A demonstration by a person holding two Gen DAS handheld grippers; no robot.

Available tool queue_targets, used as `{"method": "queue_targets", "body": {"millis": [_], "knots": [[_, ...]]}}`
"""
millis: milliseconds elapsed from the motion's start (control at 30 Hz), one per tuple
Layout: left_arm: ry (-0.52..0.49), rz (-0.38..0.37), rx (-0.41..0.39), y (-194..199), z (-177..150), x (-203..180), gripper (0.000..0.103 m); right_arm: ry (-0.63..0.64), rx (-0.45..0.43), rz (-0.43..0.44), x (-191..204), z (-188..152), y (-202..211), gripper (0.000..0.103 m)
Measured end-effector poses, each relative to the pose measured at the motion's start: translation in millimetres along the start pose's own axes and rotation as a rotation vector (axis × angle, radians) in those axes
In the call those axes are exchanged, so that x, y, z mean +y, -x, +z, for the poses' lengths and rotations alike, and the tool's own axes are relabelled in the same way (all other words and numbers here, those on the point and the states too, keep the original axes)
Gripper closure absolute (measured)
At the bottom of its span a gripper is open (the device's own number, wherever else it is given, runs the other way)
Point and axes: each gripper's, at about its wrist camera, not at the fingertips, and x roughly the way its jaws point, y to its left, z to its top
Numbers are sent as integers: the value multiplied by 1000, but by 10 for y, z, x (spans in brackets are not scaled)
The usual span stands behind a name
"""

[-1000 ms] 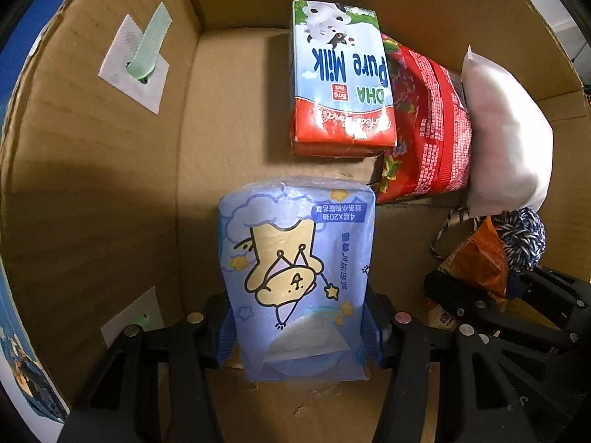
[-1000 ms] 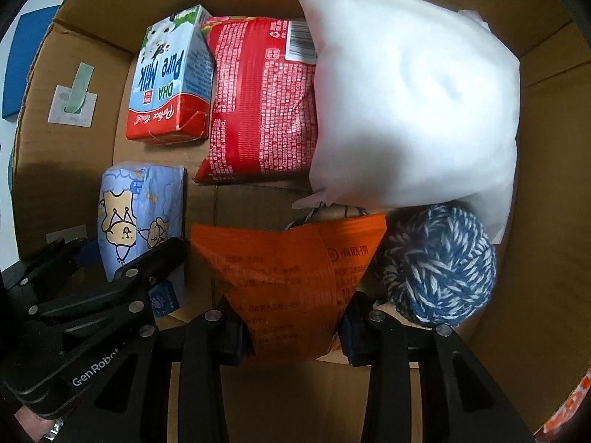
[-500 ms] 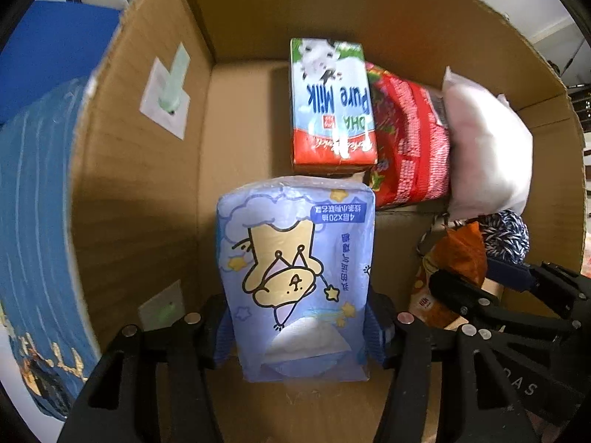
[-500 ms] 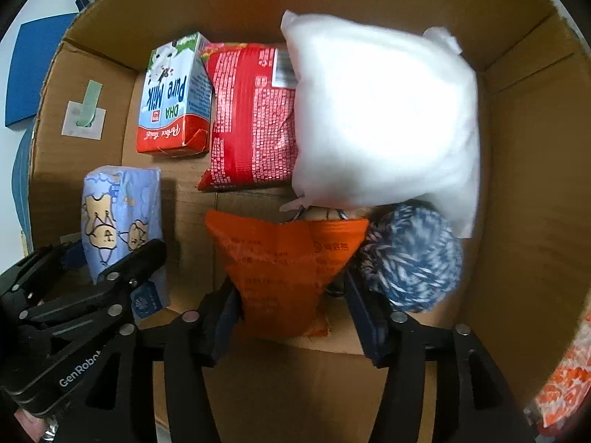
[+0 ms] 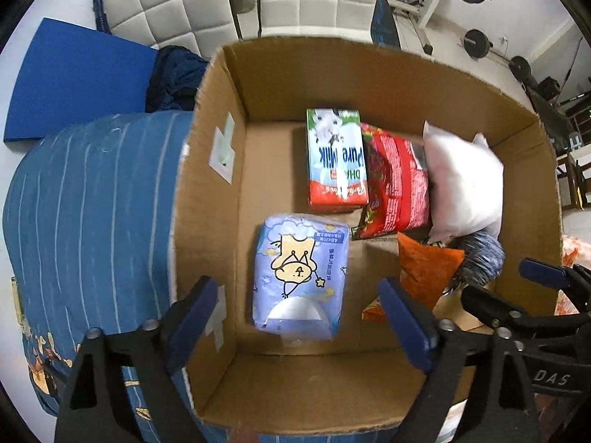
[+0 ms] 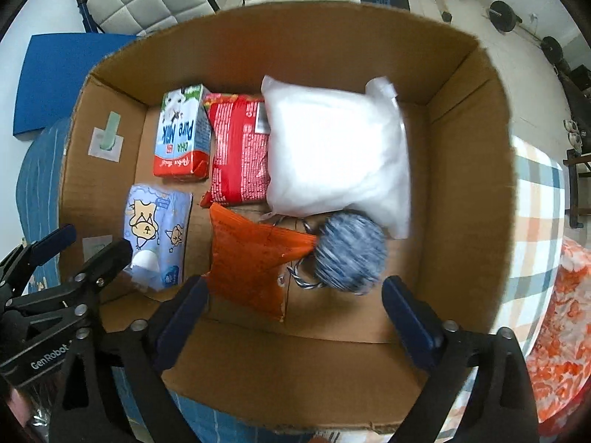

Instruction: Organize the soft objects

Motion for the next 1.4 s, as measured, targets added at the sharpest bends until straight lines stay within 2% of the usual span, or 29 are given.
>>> {"method": "queue_targets", "body": {"millis": [33,133,400,667,800,967,1100,1400], "knots": [[1,2,-10,37,-8,-14,6,0,-10,-6,0,-8,43,0],[0,17,-34,111,-37,25,3,6,-36,-23,7,-53,144,0],[9,14,-69,281,-56,243,3,6,-78,-59,-33,-205,347,0],[19,4,-105,548,-152,233,3,6,-97,-64,-52,-321,429,0],[20,4,-140,760,-226,212,3,4,-138,-68,-38,-453,621,0],[21,1,-220,1195,-443,148,3,9,-250,-79,1,-796,1103,0],[15,2,-311,1657,-787,47,3,14,-342,-117,35,-1187,1511,0],[16,-7,-392,2342,-1547,-75,3,0,-465,-53,-8,-2127,2227,0]]}}
